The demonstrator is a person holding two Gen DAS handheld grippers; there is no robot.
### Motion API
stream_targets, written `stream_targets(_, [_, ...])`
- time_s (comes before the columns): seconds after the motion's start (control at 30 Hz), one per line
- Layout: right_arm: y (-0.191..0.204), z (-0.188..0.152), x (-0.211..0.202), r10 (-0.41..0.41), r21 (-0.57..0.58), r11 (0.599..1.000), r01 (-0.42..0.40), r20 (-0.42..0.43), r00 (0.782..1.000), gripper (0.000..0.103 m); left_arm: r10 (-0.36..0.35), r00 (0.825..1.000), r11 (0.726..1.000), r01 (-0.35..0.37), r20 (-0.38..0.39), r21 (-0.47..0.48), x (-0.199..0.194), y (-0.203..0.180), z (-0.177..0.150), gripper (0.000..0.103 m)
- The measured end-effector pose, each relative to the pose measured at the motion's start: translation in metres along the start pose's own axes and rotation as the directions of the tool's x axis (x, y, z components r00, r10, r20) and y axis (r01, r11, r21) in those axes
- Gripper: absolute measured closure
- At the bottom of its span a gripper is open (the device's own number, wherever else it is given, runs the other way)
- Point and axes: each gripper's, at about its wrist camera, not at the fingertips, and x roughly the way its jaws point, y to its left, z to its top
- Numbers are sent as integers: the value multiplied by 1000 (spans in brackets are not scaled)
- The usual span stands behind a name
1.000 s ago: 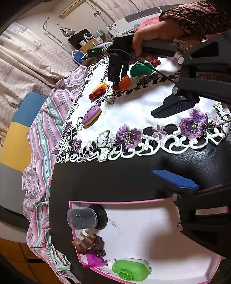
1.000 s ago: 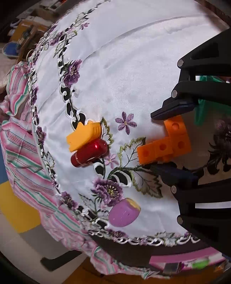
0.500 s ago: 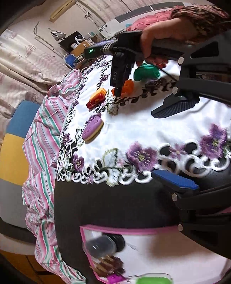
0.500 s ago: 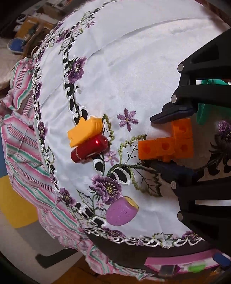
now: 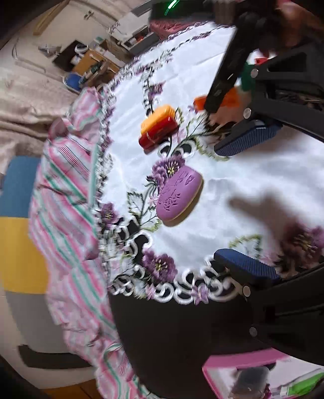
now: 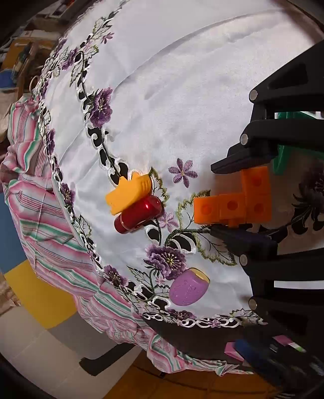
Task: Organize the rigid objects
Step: 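Grasp the lavender oval brush with the left tool while the right holds the orange block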
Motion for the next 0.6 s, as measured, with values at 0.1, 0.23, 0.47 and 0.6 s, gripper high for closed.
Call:
stream_targets(0.1, [-3, 0, -1, 21, 20, 1000, -21, 1, 1000, 59, -32, 999, 996, 29, -44, -85, 22, 3, 13, 25])
stream_targets(0.23, [-6, 1, -1, 38, 44, 998, -38, -3, 999, 59, -10, 997, 997, 4, -74, -79, 46, -5, 25, 25])
stream_targets(0.47, [-9, 0, 2, 58, 67, 996, -56, -21, 998, 59, -6, 997, 997, 0, -78, -73, 70, -17, 44, 25])
stream_targets(0.6, [-7, 0, 2, 64, 58, 996, -62, -23, 998, 59, 20, 997, 1000, -21, -76, -9, 76, -24, 50, 26])
